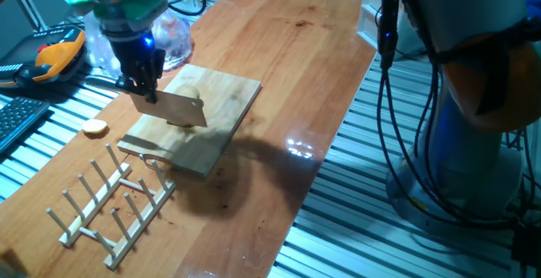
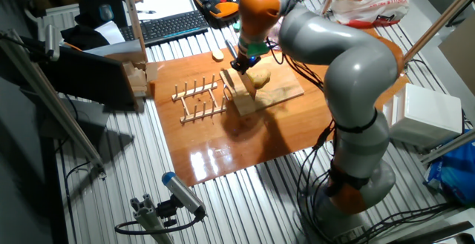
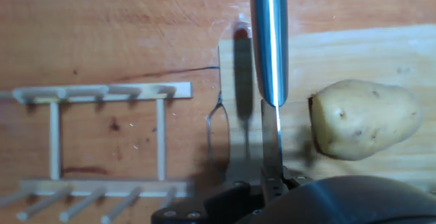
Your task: Chop the potatoes
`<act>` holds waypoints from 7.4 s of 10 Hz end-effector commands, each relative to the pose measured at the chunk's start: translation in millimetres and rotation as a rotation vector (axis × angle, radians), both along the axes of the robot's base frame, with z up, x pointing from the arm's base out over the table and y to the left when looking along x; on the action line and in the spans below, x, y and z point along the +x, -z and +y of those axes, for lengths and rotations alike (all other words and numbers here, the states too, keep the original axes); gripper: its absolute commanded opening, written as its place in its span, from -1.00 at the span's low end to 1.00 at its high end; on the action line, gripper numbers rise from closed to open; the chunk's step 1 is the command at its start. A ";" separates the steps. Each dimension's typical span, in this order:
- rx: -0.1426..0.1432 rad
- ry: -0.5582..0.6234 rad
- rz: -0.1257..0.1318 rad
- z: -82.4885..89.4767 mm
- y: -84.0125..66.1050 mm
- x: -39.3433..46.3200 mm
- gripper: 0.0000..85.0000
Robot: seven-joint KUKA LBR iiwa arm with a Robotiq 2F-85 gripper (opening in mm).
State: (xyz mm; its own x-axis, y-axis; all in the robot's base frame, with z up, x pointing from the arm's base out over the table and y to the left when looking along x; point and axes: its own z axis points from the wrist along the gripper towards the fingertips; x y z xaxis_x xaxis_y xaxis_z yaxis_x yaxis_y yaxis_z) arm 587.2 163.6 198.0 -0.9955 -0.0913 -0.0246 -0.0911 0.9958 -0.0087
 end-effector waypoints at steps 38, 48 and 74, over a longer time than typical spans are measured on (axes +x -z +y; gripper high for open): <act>-0.029 -0.079 -0.158 -74.2 54.0 40.6 -1.00; -0.036 -0.072 -0.185 -71.7 75.5 43.1 -1.00; 0.007 -0.028 -0.049 -24.1 23.8 37.1 -1.00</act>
State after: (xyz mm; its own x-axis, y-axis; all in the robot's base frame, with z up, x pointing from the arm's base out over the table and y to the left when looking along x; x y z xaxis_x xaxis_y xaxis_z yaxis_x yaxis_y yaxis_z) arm 623.2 138.5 149.1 -0.9906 -0.1160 -0.0721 -0.1159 0.9932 -0.0057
